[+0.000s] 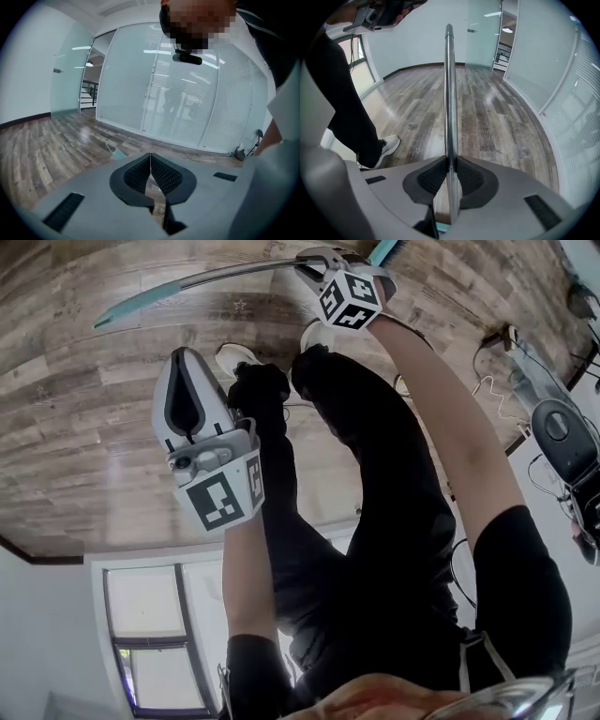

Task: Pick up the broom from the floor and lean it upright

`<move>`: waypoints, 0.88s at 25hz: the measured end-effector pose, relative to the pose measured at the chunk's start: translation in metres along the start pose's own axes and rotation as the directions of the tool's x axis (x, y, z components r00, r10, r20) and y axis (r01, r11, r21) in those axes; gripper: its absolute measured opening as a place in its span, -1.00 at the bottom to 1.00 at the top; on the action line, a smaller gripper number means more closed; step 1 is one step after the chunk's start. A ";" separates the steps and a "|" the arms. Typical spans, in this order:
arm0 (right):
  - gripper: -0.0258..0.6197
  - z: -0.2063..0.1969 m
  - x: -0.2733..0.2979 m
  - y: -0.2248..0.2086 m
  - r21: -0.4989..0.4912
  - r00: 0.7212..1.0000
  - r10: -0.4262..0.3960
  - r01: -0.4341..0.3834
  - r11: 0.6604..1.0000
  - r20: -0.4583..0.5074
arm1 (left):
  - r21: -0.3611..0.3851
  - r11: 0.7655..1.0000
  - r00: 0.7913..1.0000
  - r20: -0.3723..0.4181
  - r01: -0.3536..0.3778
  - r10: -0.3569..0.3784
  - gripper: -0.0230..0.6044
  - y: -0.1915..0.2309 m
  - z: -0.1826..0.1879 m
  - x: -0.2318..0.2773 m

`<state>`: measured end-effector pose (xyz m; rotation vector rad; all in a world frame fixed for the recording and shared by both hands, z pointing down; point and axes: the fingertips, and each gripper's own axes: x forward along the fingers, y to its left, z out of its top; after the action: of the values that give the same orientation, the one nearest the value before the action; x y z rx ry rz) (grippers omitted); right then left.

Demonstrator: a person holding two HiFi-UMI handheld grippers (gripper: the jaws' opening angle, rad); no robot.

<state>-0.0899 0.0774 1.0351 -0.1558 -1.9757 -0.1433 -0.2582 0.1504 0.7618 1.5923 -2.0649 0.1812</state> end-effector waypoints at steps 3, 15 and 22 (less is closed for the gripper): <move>-0.68 0.005 -0.042 -0.001 0.078 1.000 -0.025 0.024 0.997 0.014 | 0.055 0.997 0.998 -0.020 0.061 -0.060 -0.86 -0.023 0.026 -0.015; -0.68 0.035 -0.236 -0.011 0.461 0.973 -0.190 0.110 0.881 0.131 | 0.173 0.967 0.982 0.002 0.186 -0.189 -0.86 -0.114 0.142 -0.122; -0.68 0.083 -0.383 0.006 0.578 0.920 -0.319 0.135 0.805 0.229 | 0.276 0.929 0.963 0.041 0.246 -0.267 -0.86 -0.164 0.204 -0.200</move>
<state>-0.0125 0.0810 0.6512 0.4751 -2.2692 0.3239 -0.1357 0.1899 0.4589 2.0476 -1.9268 0.3207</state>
